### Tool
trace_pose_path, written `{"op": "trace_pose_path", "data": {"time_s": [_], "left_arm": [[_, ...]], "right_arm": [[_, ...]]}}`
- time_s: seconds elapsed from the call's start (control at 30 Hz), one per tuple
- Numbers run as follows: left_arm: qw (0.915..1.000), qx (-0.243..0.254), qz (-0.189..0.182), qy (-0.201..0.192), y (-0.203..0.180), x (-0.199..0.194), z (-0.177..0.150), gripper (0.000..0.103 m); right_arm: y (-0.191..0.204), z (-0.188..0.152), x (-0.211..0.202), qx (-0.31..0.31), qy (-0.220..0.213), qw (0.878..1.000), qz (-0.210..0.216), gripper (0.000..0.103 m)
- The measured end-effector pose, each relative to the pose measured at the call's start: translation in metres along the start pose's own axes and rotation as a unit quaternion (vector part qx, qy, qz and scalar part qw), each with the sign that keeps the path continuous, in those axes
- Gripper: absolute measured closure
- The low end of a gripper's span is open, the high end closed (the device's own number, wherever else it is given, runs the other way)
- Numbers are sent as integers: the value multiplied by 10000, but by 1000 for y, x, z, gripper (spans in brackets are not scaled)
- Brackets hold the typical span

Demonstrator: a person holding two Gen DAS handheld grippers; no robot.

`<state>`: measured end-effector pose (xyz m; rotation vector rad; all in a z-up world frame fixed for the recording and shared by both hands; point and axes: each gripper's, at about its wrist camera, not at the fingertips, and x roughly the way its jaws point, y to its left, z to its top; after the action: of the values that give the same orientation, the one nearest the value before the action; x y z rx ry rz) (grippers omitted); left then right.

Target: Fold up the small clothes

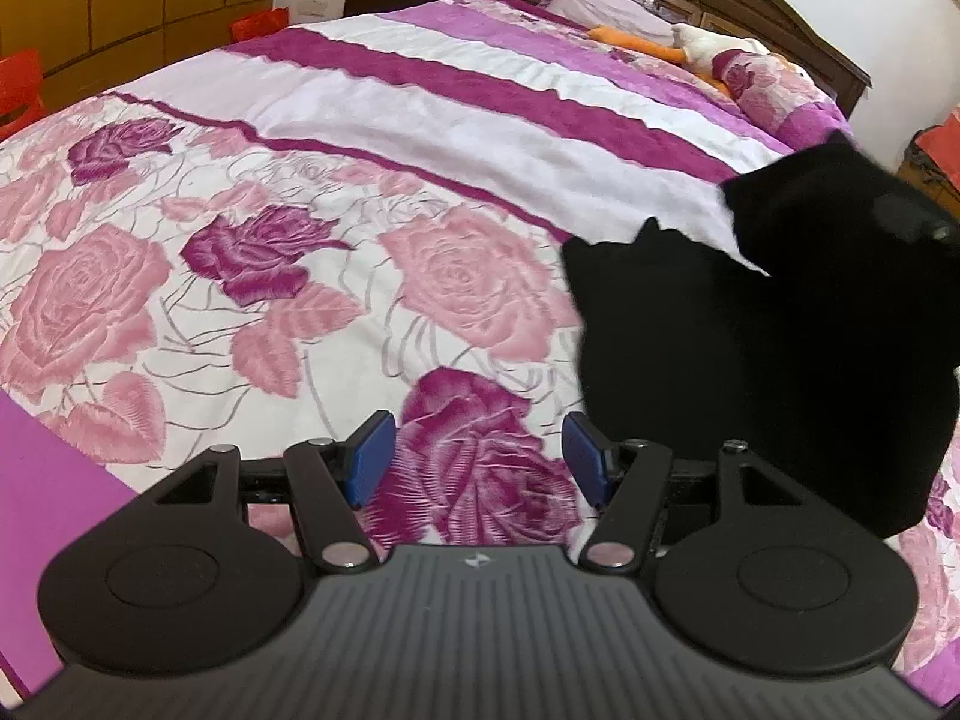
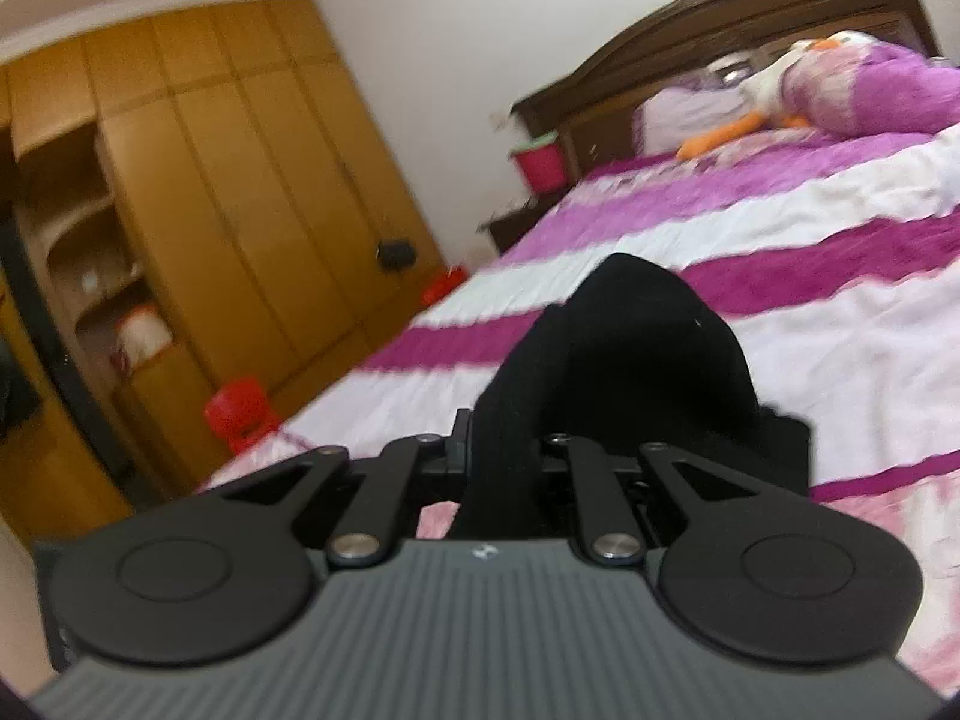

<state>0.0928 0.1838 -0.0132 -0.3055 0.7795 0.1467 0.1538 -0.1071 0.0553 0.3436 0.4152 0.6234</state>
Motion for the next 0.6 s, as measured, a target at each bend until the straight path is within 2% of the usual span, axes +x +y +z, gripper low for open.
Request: {"op": "trace_pose_path", "data": {"time_s": [0.2, 0.3, 0.43, 0.6], "left_arm": [[10000, -66, 36, -1, 14, 3, -2, 36], [10000, -87, 27, -16, 20, 3, -3, 36], [9999, -118, 16, -50, 28, 3, -1, 36], [9996, -273, 29, -107, 36, 2, 4, 36]], "right_arm": [[13, -35, 48, -226, 813, 9964, -85, 89], [15, -47, 60, -175, 1063, 9941, -141, 89], [23, -43, 58, 97, 1049, 9944, -98, 89], [50, -31, 64, -152, 1109, 9937, -48, 89]]}}
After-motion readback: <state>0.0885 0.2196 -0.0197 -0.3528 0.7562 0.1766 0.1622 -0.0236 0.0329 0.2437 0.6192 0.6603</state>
